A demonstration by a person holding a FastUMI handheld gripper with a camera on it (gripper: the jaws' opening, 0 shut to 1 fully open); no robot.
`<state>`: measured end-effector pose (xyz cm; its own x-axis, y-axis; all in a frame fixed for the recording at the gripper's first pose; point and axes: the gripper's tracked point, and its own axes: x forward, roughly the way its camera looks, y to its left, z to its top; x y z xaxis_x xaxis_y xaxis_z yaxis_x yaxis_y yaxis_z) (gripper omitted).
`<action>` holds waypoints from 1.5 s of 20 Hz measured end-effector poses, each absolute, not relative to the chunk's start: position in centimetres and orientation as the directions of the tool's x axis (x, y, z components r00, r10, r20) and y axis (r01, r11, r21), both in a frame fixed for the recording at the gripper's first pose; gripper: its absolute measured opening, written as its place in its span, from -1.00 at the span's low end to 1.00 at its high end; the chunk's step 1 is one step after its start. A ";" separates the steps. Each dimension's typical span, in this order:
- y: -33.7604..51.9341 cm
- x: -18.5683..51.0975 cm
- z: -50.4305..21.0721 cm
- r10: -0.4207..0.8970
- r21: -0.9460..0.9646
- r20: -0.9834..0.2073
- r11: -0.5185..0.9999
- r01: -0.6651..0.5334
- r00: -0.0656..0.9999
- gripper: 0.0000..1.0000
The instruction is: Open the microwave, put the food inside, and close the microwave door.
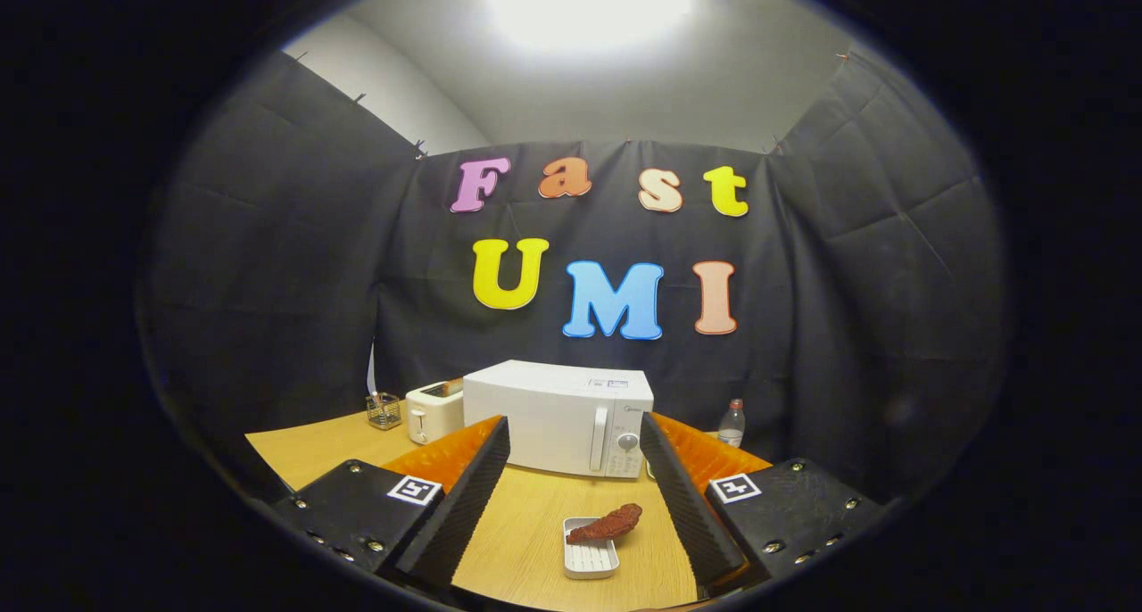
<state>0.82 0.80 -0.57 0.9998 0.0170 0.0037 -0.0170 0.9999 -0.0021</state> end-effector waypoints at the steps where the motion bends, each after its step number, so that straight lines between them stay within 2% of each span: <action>1: 0.8 0.8 -0.7 0.019 -0.003 0.004 1.000 -0.019 1.000 0.88; 24: 0.7 3.2 -2.2 0.008 0.041 -0.007 0.999 -0.008 1.000 0.88; 30: 0.8 5.1 -3.9 0.012 0.075 -0.048 0.997 -0.008 0.999 0.88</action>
<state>5.08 0.75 -3.91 0.9988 0.0120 -0.0480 -0.0084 0.9971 0.0751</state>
